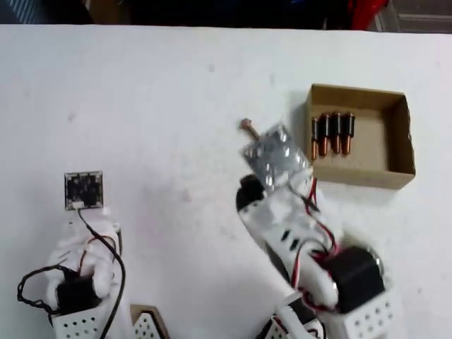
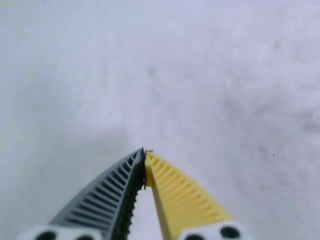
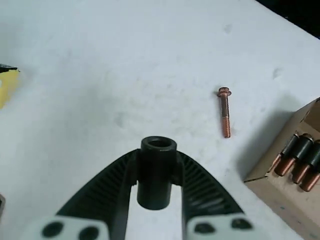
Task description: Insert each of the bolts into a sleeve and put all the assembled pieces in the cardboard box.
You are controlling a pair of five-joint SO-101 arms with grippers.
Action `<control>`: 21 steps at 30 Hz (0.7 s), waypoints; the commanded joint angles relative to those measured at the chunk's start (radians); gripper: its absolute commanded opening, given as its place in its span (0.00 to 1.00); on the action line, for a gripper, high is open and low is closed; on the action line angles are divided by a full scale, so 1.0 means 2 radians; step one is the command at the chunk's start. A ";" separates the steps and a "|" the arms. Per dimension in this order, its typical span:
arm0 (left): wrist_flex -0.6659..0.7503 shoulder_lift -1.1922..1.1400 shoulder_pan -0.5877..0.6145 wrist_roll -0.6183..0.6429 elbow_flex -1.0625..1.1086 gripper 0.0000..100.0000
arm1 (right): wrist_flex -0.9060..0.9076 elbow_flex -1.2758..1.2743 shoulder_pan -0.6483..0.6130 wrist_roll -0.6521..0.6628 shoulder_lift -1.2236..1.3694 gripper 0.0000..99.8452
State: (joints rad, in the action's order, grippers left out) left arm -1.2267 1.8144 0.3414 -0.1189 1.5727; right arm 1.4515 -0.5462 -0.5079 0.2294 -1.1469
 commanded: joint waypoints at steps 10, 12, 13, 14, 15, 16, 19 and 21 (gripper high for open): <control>0.006 0.004 -0.010 -0.005 -0.021 0.02 | -0.181 -0.315 0.132 0.016 -0.226 0.02; 0.010 0.004 -0.010 -0.005 -0.021 0.02 | -0.183 -0.341 0.131 0.016 -0.250 0.02; 0.011 0.004 -0.011 -0.004 -0.021 0.02 | -0.181 -0.351 0.131 0.016 -0.261 0.02; 0.012 0.004 -0.011 -0.003 -0.021 0.02 | -0.180 -0.360 0.131 0.016 -0.272 0.02; 0.012 0.004 -0.011 -0.003 -0.021 0.02 | -0.180 -0.371 0.132 0.016 -0.283 0.02; 0.012 0.004 -0.011 -0.002 -0.021 0.02 | -0.180 -0.383 0.132 0.016 -0.293 0.02; 0.012 0.004 -0.012 -0.002 -0.021 0.02 | -0.182 -0.420 0.132 0.017 -0.323 0.02; 0.012 0.003 -0.023 -0.002 -0.021 0.02 | -0.181 -0.431 0.132 0.017 -0.330 0.02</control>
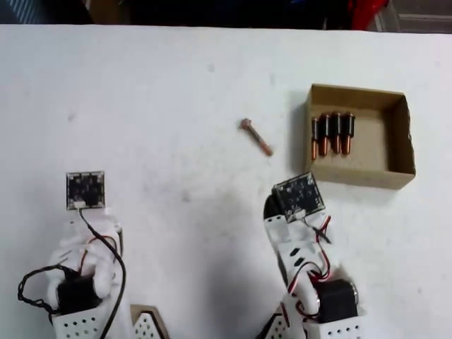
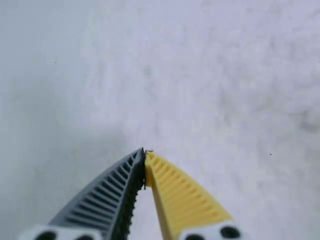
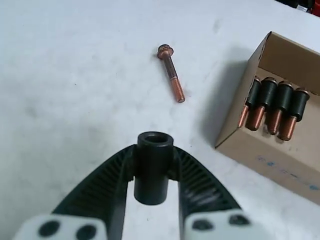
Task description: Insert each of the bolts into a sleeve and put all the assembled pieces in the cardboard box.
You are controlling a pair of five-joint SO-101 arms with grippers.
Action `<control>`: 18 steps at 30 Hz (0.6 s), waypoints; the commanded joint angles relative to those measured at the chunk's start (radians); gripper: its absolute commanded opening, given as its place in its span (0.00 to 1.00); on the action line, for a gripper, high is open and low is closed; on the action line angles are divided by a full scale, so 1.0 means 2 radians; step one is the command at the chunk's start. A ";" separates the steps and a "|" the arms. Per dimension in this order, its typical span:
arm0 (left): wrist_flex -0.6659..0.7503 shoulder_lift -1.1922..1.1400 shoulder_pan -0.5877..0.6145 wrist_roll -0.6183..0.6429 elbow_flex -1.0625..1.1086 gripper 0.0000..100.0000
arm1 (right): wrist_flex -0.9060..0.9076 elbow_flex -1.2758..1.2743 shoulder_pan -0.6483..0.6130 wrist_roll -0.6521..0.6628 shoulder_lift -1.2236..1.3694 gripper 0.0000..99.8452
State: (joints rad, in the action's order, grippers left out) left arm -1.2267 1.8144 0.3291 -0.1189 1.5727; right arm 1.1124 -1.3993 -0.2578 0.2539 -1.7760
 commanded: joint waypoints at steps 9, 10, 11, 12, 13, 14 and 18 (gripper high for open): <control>0.010 0.003 -0.058 -0.002 -0.025 0.02 | -0.013 -0.025 0.007 0.004 -0.012 0.02; 0.010 0.003 -0.059 -0.002 -0.026 0.02 | -0.013 -0.029 0.007 0.004 -0.012 0.02; 0.011 0.003 -0.059 -0.002 -0.026 0.02 | -0.013 -0.031 0.007 0.004 -0.012 0.02; 0.011 0.003 -0.059 -0.003 -0.026 0.02 | -0.013 -0.034 0.008 0.004 -0.012 0.02; 0.010 0.003 -0.059 -0.004 -0.028 0.02 | -0.013 -0.034 0.014 0.004 -0.012 0.02; 0.007 0.003 -0.059 -0.003 -0.035 0.02 | -0.013 -0.034 0.023 0.004 -0.012 0.02; -0.024 0.002 -0.063 -0.002 -0.089 0.02 | -0.020 -0.034 0.058 0.004 -0.012 0.02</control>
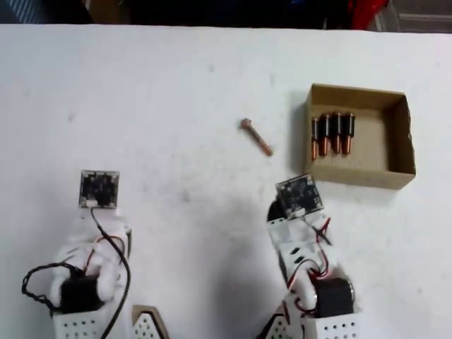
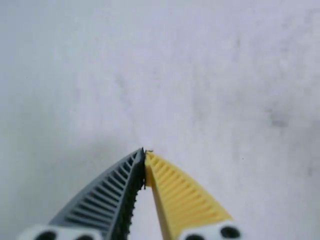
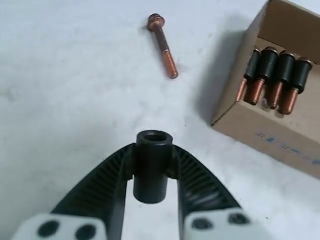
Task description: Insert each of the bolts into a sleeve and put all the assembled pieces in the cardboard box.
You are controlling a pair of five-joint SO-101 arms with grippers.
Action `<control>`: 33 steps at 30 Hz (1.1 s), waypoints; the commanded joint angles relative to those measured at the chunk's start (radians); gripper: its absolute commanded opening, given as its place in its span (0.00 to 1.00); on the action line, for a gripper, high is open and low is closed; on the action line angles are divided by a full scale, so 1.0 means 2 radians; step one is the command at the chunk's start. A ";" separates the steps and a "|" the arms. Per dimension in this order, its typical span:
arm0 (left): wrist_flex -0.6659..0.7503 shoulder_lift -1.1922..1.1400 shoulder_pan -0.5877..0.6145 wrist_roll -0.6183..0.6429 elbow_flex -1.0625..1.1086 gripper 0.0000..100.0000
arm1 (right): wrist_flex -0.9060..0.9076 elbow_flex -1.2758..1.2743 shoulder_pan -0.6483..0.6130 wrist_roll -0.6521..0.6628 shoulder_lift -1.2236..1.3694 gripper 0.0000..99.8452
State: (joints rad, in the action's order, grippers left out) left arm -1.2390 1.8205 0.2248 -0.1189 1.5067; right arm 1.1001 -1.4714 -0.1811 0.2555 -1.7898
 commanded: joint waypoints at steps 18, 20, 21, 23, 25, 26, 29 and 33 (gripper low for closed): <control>-0.029 -0.277 -0.100 -0.002 -0.303 0.02 | -0.040 -0.052 0.079 0.003 -0.005 0.02; -0.009 -0.300 -0.128 -0.002 -0.312 0.02 | -0.048 -0.060 0.079 0.003 -0.005 0.02; 0.002 -0.310 -0.142 -0.001 -0.312 0.02 | -0.049 -0.062 0.080 0.003 -0.005 0.02; 0.028 -0.332 -0.165 0.020 -0.313 0.02 | -0.049 -0.063 0.080 0.003 -0.005 0.02; 0.056 -0.359 -0.188 0.049 -0.314 0.02 | -0.049 -0.063 0.080 0.003 -0.005 0.02; 0.071 -0.375 -0.199 0.059 -0.315 0.02 | -0.049 -0.063 0.080 0.003 -0.005 0.02; 0.114 -0.423 -0.234 0.074 -0.315 0.02 | -0.049 -0.063 0.084 0.003 -0.005 0.02; 0.170 -0.477 -0.265 0.081 -0.315 0.02 | -0.049 -0.063 0.097 0.003 -0.005 0.02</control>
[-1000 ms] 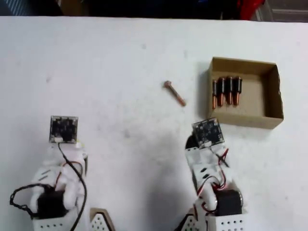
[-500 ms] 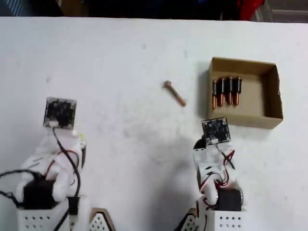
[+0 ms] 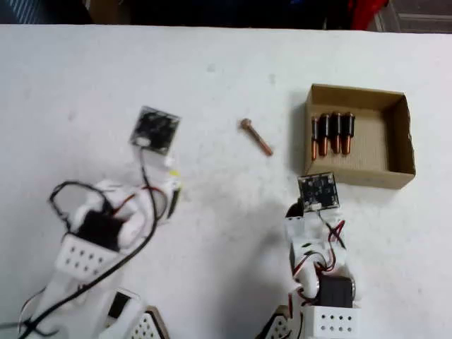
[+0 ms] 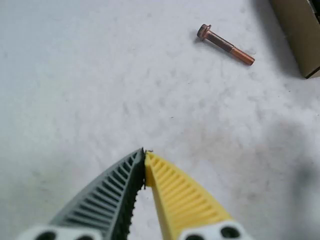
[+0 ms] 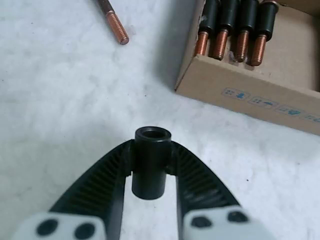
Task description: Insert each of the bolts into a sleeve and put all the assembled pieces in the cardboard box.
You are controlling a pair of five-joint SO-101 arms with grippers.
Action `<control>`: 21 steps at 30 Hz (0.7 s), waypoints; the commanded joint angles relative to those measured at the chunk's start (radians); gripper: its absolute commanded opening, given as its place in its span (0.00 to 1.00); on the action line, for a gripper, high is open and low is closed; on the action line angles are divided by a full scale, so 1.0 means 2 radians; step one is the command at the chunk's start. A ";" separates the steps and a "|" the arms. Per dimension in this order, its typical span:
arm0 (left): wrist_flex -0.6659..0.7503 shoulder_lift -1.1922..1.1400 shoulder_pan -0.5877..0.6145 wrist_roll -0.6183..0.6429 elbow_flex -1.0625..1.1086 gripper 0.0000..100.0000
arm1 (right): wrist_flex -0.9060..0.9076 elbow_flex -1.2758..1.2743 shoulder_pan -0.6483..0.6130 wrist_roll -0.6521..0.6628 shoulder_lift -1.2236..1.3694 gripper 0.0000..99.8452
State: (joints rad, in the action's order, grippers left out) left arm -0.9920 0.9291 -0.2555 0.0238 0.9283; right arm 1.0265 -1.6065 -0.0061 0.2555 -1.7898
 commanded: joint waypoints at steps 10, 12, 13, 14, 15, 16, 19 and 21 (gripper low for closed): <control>0.052 -0.168 -0.043 0.036 -0.128 0.02 | -0.013 -0.002 0.008 0.003 -0.005 0.02; 0.034 -0.205 -0.051 0.037 -0.167 0.02 | -0.013 -0.003 0.008 0.003 -0.005 0.02; 0.026 -0.223 -0.056 0.037 -0.186 0.02 | -0.013 -0.003 0.008 0.003 -0.005 0.02; 0.021 -0.241 -0.060 0.037 -0.203 0.02 | -0.013 -0.003 0.008 0.003 -0.005 0.02; 0.016 -0.259 -0.065 0.037 -0.220 0.02 | -0.013 -0.003 0.009 0.003 -0.005 0.02; 0.012 -0.276 -0.070 0.037 -0.236 0.02 | -0.013 -0.003 0.010 0.003 -0.005 0.02; 0.010 -0.328 -0.086 0.037 -0.275 0.02 | -0.013 -0.003 0.010 0.003 -0.005 0.02; 0.011 -0.359 -0.093 0.037 -0.298 0.02 | -0.013 -0.003 0.011 0.003 -0.005 0.02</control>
State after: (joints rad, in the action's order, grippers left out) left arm -0.9659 0.2708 -0.4089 0.0852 0.4358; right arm 1.0265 -1.6187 0.0077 0.2555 -1.7898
